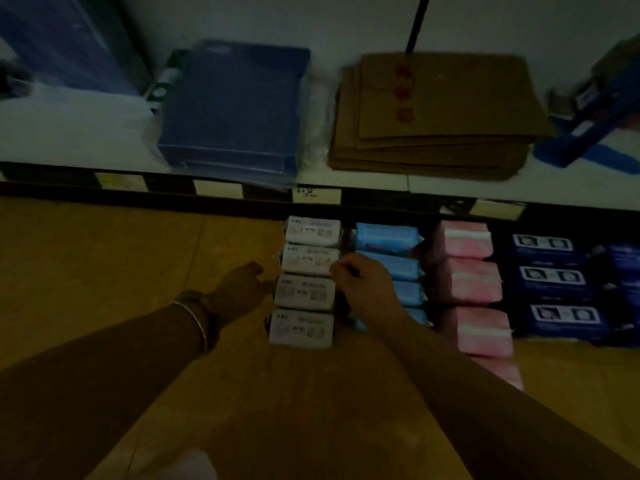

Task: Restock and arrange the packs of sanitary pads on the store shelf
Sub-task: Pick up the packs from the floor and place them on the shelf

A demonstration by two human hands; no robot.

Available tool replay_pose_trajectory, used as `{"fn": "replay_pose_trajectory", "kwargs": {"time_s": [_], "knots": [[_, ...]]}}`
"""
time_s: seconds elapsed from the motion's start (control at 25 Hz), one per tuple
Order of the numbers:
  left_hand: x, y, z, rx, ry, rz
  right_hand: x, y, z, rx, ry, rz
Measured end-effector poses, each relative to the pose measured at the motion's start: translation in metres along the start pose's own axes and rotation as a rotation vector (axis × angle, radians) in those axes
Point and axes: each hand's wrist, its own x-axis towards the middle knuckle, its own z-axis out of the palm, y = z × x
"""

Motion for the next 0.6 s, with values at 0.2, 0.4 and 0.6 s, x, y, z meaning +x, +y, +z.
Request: {"fn": "replay_pose_trajectory", "kwargs": {"time_s": [0.2, 0.4, 0.6], "knots": [[-0.063, 0.005, -0.021, -0.001, -0.059, 0.033, -0.054, -0.066, -0.033, 0.498, 0.135, 0.229], [-0.162, 0.036, -0.059, -0.281, -0.015, 0.064, -0.122, -0.144, -0.088, 0.63, 0.235, 0.249], [-0.261, 0.105, -0.145, -0.376, -0.018, 0.184, -0.173, -0.248, -0.167, 0.586, 0.334, 0.244]]}}
